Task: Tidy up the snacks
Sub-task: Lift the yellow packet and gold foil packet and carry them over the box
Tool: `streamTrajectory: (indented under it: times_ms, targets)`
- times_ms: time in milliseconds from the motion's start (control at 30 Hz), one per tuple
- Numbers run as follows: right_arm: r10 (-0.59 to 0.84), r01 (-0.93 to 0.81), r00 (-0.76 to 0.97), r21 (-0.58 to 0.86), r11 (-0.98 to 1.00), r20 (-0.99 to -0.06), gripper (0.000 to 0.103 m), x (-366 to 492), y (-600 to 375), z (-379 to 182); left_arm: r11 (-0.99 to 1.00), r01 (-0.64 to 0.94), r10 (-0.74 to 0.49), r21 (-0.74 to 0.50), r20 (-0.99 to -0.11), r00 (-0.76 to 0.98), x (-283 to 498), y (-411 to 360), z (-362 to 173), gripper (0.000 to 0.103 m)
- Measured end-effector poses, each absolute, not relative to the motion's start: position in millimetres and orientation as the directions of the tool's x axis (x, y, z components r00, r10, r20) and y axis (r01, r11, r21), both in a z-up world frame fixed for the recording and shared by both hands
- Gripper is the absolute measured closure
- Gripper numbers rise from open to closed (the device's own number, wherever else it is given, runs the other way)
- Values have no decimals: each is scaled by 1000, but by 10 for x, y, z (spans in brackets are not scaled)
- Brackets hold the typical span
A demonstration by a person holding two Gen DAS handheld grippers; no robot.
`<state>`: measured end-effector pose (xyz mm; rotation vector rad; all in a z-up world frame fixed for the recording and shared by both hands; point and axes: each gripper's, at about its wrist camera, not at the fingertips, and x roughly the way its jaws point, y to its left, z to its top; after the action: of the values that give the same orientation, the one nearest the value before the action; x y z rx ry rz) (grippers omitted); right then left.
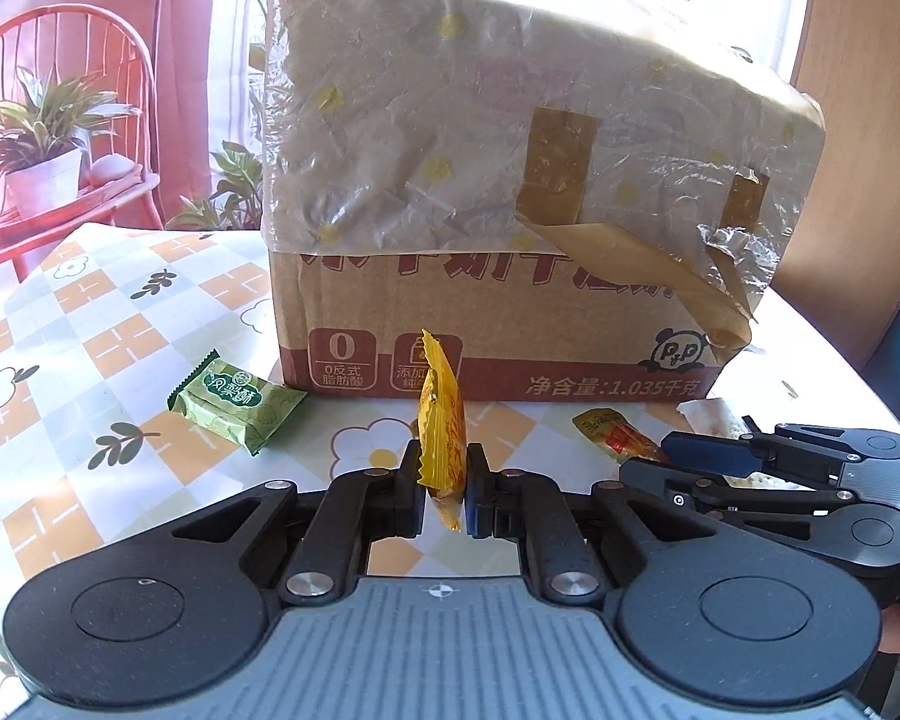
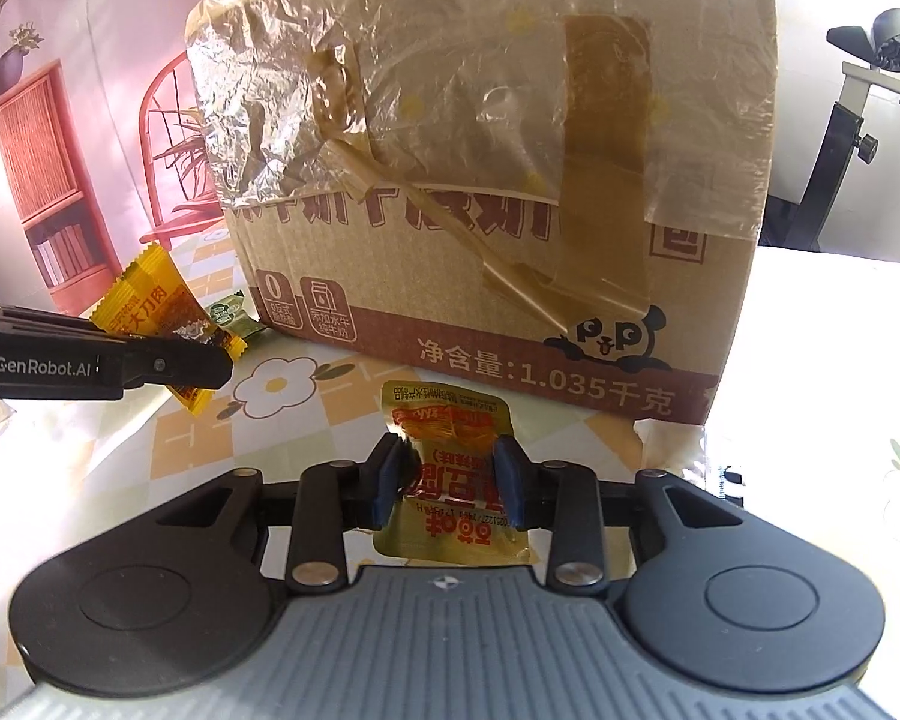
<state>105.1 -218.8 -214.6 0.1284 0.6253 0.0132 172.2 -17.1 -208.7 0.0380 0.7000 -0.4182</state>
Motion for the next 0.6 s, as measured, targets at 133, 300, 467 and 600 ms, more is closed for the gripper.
streamTrajectory:
  times_ms: [133,300,467,600]
  targets:
    - [56,23,815,130,991,-577,68,964,-2184,-2091,915,391,-364,-99,-617,697,1638,-149,-1984,90]
    - [64,23,825,146,989,-561,68,862,-2166,-2014,914,395,-369,-95,-599,710,1556,-122,-1893,90]
    - [65,14,837,140,990,-544,68,788,-2112,-1914,912,400,-377,-92,-574,727,1489,-83,-1776,90]
    - [64,-2,848,119,993,-526,68,761,-2058,-1815,912,398,-383,-96,-546,745,1460,-39,-1650,90]
